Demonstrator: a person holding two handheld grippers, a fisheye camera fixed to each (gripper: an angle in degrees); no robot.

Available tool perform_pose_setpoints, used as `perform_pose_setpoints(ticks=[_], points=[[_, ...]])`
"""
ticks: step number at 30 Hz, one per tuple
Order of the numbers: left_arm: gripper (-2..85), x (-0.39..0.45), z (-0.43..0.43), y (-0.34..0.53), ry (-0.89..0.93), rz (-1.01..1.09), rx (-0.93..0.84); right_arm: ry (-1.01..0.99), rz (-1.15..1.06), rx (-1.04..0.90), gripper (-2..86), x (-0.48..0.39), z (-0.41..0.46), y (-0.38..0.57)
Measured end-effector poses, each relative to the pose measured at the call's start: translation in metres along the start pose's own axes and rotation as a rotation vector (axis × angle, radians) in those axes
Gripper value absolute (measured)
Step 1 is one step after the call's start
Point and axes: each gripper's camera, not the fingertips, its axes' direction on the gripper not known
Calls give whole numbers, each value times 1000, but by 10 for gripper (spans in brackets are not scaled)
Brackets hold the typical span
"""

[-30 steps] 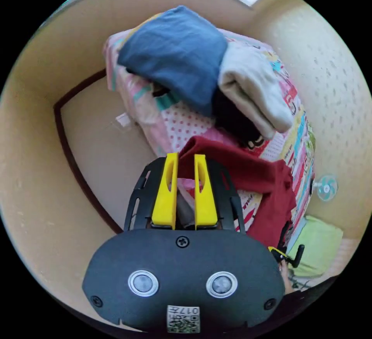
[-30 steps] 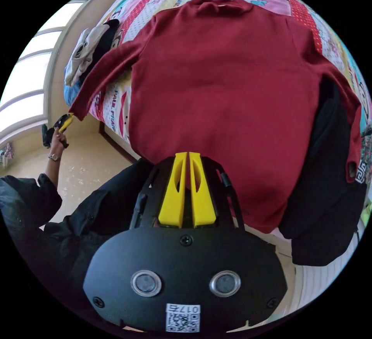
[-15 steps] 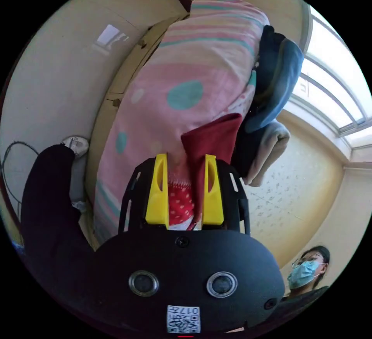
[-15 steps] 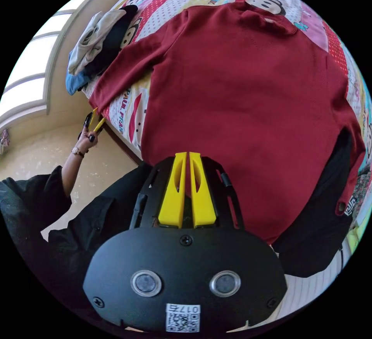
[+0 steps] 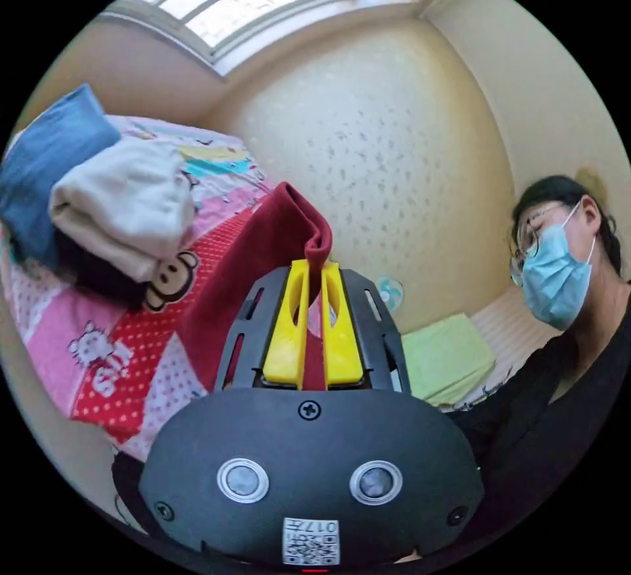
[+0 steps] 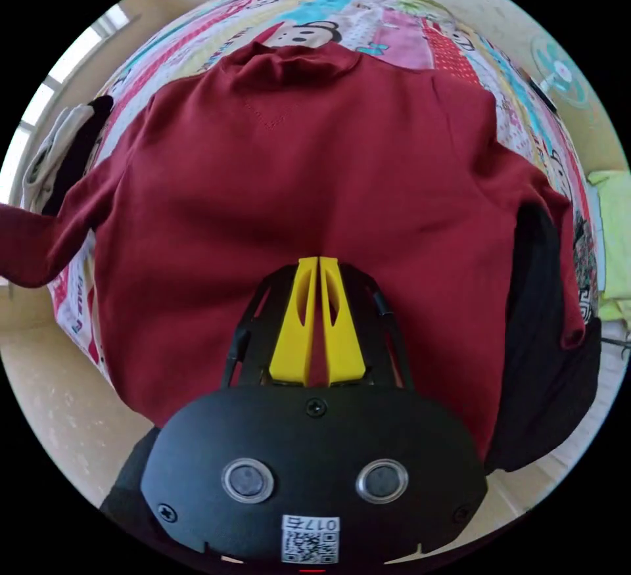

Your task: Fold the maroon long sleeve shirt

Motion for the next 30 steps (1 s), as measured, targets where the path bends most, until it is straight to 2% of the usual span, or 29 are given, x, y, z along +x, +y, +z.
perform_pose_setpoints(ticks=[2,4,6,8,11,13,15,17,19,21,23,26,28,30], points=[[38,40,80,11,132,67,-94,-109,25,-43,5,12,-18,7],[49,86,180,37,300,118,-274,-184,6,-54,4,23,-35,21],[71,115,234,66,384,132,-443,-208,-15,-18,4,37,-56,41],[82,137,252,97,428,169,-513,-147,-32,15,5,60,-83,67],[83,140,249,145,278,195,-607,-90,15,62,9,101,-121,95],[87,115,244,177,96,149,-722,-77,88,117,13,133,-149,107],[91,91,237,194,5,90,-787,-46,167,190,20,167,-181,115],[94,72,228,203,-89,59,-819,45,268,301,49,209,-223,119],[111,53,223,206,-293,33,-855,89,300,353,83,235,-245,115],[130,40,217,203,-414,-64,-828,117,298,322,116,254,-245,105],[135,35,210,200,-430,-140,-766,152,258,140,133,272,-208,85],[128,37,214,205,-394,-220,-770,75,93,-142,134,277,-148,78],[126,51,221,211,-390,-197,-820,132,64,-130,103,282,-168,79],[124,64,225,214,-392,-146,-861,38,92,6,46,299,-221,83]])
